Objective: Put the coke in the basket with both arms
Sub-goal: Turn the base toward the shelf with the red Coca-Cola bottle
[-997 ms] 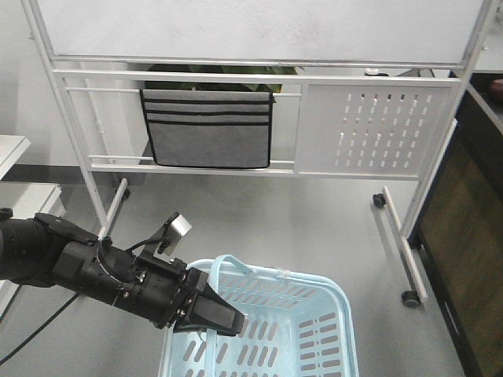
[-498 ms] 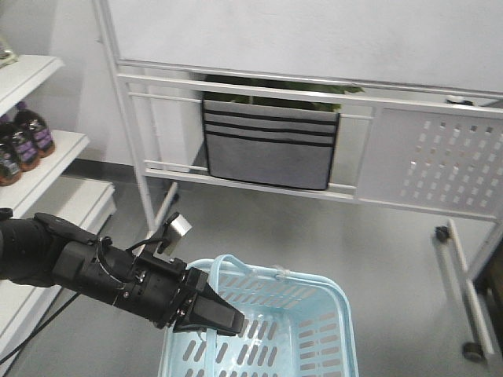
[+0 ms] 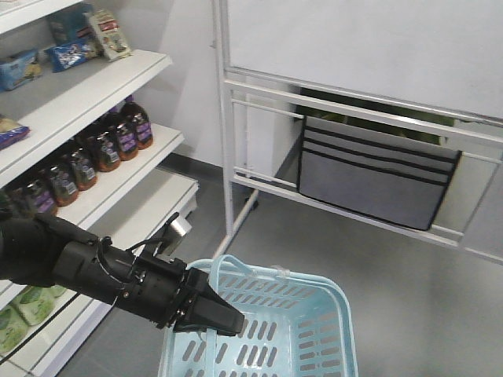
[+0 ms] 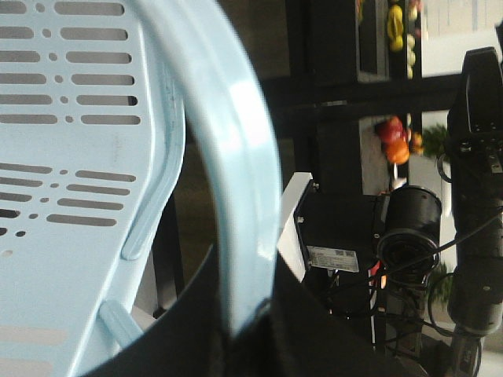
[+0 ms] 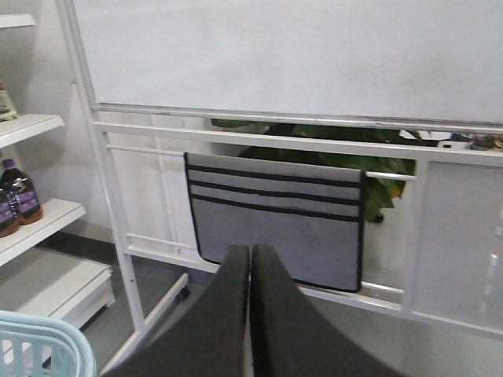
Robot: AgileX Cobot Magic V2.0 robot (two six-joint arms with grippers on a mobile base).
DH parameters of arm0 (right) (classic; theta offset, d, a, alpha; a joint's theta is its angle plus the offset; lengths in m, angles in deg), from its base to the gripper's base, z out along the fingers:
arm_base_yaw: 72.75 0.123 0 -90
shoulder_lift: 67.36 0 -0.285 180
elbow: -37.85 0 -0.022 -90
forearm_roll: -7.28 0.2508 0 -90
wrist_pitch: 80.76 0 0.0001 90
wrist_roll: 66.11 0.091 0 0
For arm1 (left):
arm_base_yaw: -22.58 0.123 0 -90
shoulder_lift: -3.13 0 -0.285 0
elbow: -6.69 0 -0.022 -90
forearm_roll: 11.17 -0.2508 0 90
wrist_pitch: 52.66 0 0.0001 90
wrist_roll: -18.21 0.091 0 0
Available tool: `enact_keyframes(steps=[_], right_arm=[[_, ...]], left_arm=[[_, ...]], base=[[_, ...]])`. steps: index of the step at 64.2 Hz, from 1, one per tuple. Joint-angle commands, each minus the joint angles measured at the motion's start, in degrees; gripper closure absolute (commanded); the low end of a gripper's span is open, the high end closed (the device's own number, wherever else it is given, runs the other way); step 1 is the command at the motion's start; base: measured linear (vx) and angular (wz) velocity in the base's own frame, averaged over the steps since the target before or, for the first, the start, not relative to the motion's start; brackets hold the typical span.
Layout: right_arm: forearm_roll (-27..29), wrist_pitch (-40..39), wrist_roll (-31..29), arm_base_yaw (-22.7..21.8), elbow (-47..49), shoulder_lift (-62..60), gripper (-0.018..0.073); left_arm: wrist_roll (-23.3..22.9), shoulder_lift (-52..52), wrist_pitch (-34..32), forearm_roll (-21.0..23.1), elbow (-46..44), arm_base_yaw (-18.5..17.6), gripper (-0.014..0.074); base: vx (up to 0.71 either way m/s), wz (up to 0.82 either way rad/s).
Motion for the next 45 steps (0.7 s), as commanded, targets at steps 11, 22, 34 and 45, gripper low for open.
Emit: enact_keyframes(steps=[11,22,34,45], right_arm=[[-0.44,-4.46,-0.21,-0.28,-0.65,-1.01,0.0568],[-0.44,-4.46,-0.21,-0.28,-0.65,-1.01,0.0568],[-0.44,-4.46,-0.21,-0.28,-0.65,-1.01,0.0568],[-0.44,-4.46,-0.21,-0.28,-0.65,-1.01,0.0568]], left_arm=[[0.64,-3.14,5.09,3.88,-1.26,-0.13,0.0602],[0.64,-3.14,5.09,3.88,-1.26,-0.13,0.0602],[0.64,-3.14,5.09,3.88,-1.26,-0.13,0.0602],[0.64,-3.14,5.09,3.88,-1.26,-0.13,0.0602]], base=[[0.14,0.58],[0.15,0.58],[0.14,0.53],[0.13,0.49]])
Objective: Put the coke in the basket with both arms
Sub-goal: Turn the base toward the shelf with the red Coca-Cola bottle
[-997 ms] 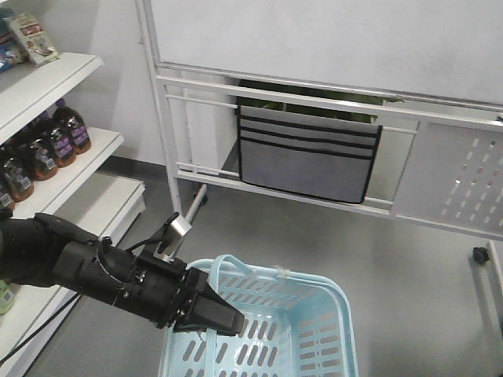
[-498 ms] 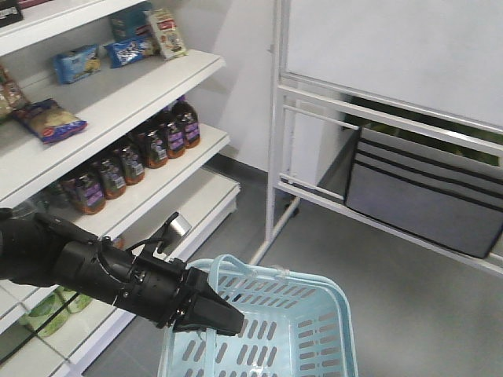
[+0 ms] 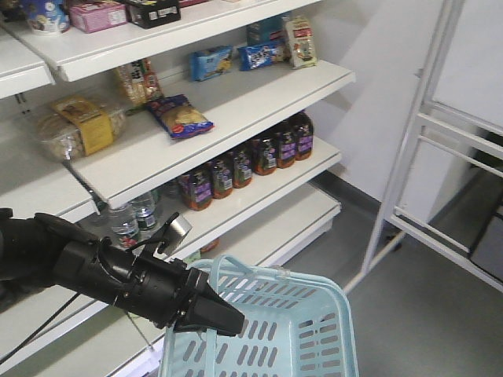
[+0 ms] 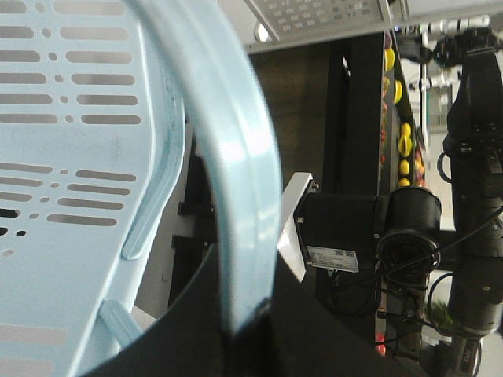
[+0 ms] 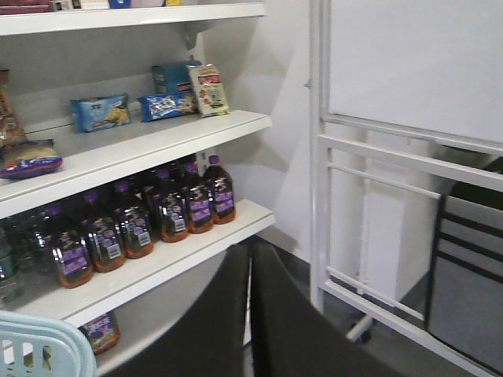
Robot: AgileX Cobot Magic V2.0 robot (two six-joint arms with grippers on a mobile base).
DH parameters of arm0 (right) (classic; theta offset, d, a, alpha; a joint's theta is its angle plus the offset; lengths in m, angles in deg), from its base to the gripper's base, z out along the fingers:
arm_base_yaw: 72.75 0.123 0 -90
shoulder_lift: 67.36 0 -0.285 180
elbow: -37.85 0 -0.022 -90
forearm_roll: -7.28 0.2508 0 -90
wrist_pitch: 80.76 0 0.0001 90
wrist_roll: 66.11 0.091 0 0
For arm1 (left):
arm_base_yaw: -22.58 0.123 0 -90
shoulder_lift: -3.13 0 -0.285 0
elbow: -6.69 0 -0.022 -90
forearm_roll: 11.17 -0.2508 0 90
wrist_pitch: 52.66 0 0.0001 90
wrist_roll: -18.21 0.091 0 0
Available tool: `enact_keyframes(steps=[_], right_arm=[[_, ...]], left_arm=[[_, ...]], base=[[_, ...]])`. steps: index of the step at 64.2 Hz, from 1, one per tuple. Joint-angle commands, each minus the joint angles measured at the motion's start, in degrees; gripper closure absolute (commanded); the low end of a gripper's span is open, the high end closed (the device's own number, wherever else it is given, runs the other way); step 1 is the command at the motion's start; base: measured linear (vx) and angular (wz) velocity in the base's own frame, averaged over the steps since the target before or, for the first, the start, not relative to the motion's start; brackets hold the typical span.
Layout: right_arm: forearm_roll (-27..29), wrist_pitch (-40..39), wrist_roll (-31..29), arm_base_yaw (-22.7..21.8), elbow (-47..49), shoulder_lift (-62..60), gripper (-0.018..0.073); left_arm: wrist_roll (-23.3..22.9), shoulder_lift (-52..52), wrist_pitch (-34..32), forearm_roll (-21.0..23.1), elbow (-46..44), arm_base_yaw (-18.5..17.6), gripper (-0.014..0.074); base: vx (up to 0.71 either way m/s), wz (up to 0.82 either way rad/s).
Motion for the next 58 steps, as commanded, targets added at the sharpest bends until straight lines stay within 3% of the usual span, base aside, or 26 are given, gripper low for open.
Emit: enact_keyframes(steps=[1,58], right_arm=[[-0.44,-4.46,-0.21,-0.28,-0.65,-1.01,0.0568],[-0.44,-4.46,-0.21,-0.28,-0.65,-1.01,0.0568]], left_arm=[[0.64,-3.14,5.09,3.88,-1.26,-0.13,0.0602],[0.64,-3.14,5.09,3.88,-1.26,-0.13,0.0602]], base=[[0.13,0.51],[0.12,0.46]])
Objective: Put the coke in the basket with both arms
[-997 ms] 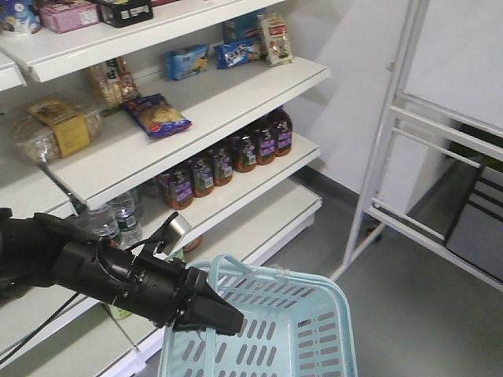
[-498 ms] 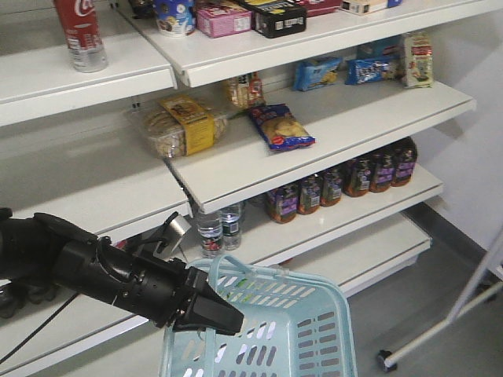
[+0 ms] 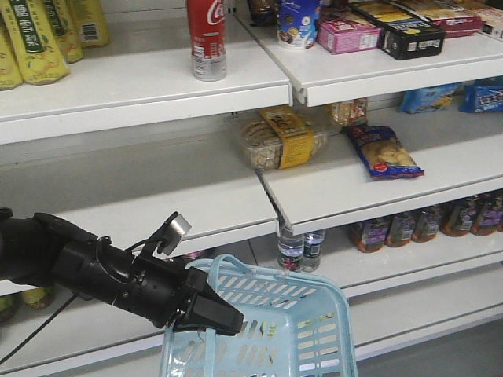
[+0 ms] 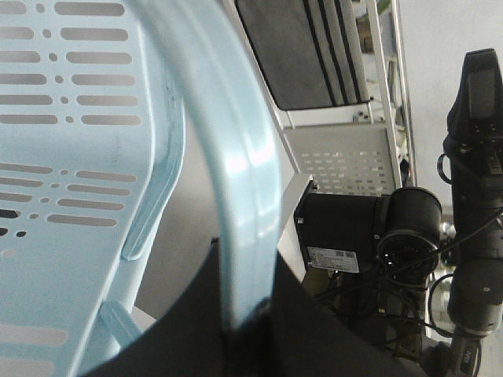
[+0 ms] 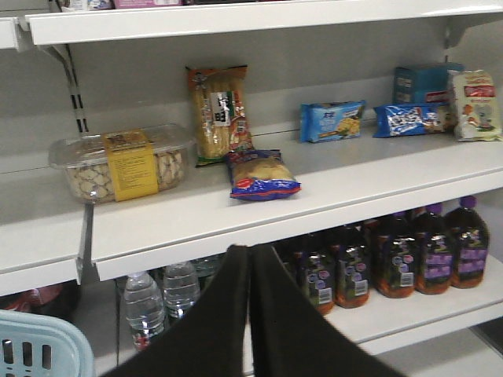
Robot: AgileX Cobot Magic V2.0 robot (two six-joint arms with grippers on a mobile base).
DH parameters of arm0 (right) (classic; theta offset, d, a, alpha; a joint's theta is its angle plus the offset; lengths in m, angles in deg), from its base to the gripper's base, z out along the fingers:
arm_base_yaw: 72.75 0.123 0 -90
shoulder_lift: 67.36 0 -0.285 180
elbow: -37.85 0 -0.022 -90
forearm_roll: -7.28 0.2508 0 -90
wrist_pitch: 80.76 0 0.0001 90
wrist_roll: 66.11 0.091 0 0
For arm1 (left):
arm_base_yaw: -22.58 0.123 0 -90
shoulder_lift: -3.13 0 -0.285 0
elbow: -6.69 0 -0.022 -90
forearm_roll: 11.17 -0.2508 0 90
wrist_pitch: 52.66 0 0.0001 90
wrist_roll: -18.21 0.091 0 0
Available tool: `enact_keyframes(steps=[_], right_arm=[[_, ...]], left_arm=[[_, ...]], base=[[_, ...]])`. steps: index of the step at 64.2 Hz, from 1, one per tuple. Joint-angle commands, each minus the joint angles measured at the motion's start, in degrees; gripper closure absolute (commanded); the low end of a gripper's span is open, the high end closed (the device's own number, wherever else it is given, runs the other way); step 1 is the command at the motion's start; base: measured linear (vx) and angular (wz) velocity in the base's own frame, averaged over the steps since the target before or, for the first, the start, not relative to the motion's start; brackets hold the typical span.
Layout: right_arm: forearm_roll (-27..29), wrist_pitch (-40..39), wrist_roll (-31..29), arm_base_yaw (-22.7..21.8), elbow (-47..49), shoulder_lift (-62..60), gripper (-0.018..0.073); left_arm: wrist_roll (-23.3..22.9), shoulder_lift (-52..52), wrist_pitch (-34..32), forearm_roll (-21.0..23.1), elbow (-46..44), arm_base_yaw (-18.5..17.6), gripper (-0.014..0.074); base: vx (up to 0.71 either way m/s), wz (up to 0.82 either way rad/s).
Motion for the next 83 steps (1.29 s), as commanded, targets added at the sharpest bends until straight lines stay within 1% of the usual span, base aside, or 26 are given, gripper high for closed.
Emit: enact_keyframes(steps=[1,46,83], right_arm=[[-0.44,-4.46,-0.21,-0.28,-0.65,-1.01,0.0568],[-0.44,-4.46,-0.21,-0.28,-0.65,-1.01,0.0568],[-0.44,-4.46,-0.21,-0.28,-0.65,-1.01,0.0568]], left_arm=[[0.64,-3.14,5.09,3.88,-1.26,-0.13,0.0602],[0.64,-3.14,5.09,3.88,-1.26,-0.13,0.0602],[0.64,-3.14,5.09,3.88,-1.26,-0.13,0.0602]], base=[[0.1,0.38],[0.08,0.34],[0.04,0.09]])
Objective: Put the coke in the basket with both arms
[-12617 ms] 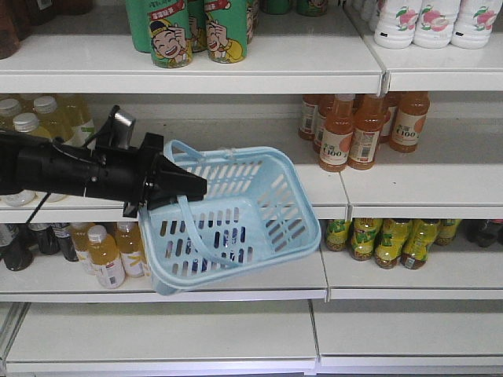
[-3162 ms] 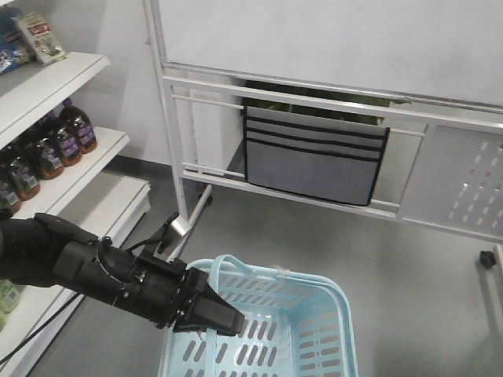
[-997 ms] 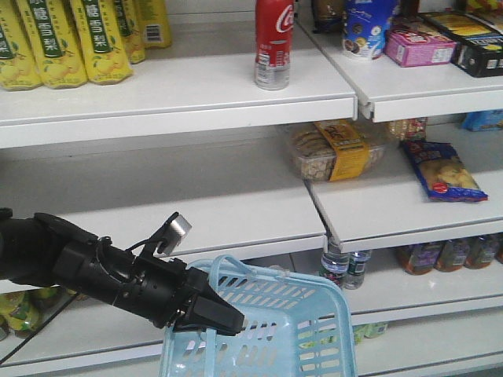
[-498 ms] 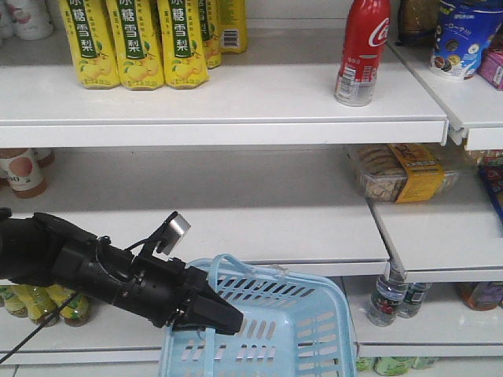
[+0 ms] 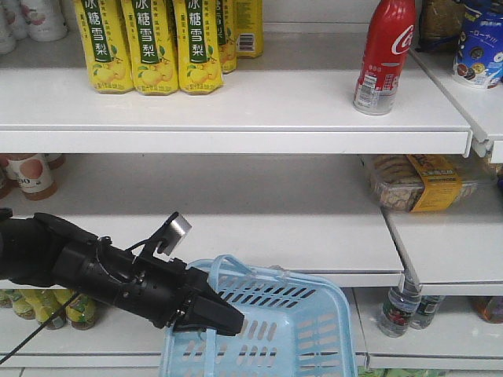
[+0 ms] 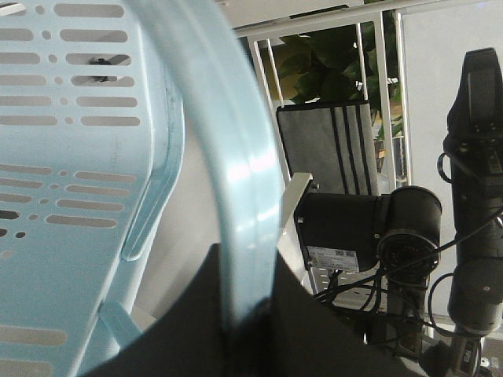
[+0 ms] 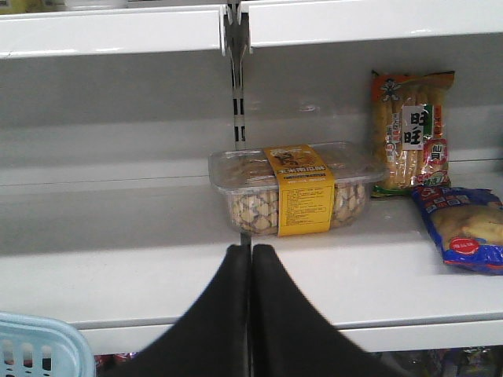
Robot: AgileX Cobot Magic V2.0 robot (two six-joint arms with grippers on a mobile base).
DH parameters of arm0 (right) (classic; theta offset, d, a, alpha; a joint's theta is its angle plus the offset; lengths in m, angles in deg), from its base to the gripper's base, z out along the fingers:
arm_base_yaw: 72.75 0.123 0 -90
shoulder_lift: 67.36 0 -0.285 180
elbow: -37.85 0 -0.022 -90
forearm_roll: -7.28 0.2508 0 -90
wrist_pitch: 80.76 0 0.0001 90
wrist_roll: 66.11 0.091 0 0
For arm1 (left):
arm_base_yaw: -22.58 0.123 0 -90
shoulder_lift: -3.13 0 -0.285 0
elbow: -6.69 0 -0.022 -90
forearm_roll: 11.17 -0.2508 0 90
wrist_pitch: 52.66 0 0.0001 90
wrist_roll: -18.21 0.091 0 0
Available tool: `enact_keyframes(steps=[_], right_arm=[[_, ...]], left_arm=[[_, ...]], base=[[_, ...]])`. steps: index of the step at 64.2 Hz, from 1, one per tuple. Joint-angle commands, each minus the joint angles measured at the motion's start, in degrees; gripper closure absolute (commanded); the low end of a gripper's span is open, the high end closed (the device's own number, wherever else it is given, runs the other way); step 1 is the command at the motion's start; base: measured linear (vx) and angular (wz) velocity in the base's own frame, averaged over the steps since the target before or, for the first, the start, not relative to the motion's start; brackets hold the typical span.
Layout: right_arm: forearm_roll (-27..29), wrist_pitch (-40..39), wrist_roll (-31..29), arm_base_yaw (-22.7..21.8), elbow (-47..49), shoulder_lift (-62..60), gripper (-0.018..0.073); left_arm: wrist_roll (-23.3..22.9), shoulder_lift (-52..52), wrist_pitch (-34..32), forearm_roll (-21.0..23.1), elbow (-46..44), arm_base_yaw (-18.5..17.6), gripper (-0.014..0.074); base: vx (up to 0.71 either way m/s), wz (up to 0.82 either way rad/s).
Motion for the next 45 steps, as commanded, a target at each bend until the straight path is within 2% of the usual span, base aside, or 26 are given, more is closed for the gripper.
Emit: enact_keyframes(steps=[1,45], right_arm=[[-0.44,-4.46,-0.21,-0.28,-0.65,-1.01,0.0568],[-0.44,-4.46,-0.21,-0.28,-0.65,-1.01,0.0568]], left_arm=[[0.64,-3.14,5.09,3.88,-1.26,-0.13,0.0602],[0.64,-3.14,5.09,3.88,-1.26,-0.13,0.0602]], base=[[0.04,0.0],[0.04,0.0]])
